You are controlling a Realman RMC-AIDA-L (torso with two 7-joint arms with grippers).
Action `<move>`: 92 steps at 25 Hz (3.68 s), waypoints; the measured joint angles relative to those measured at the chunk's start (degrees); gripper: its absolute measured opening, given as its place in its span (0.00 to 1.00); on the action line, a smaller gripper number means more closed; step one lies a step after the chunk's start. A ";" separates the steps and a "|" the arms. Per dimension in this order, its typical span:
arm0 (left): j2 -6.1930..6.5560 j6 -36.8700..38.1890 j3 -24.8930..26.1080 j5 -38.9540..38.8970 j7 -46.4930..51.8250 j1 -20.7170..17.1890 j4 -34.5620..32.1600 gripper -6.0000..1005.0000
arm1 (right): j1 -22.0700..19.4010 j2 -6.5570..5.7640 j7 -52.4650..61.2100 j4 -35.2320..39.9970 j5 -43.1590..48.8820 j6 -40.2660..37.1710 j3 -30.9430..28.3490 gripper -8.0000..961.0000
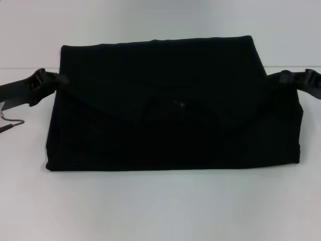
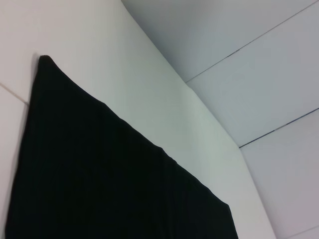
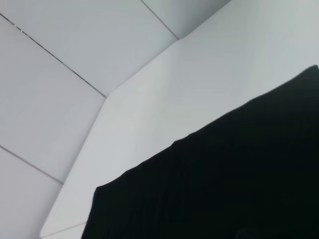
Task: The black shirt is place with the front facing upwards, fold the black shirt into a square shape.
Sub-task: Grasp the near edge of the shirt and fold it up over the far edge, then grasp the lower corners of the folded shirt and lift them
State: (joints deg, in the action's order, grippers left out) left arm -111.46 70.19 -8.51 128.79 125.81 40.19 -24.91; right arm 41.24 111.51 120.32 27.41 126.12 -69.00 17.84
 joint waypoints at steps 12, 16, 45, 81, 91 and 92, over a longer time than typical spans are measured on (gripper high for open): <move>-2.48 -10.50 -1.99 -1.61 -2.97 3.18 0.34 0.04 | 3.50 2.04 -2.19 -0.06 -0.16 12.17 3.86 0.07; -3.79 -14.65 -4.77 -1.63 -3.17 3.83 0.65 0.04 | 4.08 3.19 -2.19 -0.61 0.04 18.71 9.72 0.07; 3.88 2.33 -15.83 -5.48 5.56 -4.15 2.29 0.78 | -9.48 0.68 -35.87 1.00 -18.03 -13.99 13.42 0.85; 3.23 -2.49 -33.21 -1.04 9.07 -3.71 -0.67 0.65 | -8.77 8.02 -52.98 1.33 -5.64 -15.41 15.44 0.85; 3.25 -2.61 -33.12 -0.31 9.23 -3.63 -0.75 0.39 | -9.03 6.96 -48.48 2.21 -5.69 -15.39 14.94 0.85; 3.28 -2.61 -33.14 -0.30 9.24 -3.63 -0.67 0.37 | -9.02 6.77 -46.62 3.00 -5.70 -15.28 14.94 0.85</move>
State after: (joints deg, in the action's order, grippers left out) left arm -108.18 67.58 -41.64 128.48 135.05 36.56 -25.58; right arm 32.22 118.29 73.70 30.41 120.43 -84.28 32.78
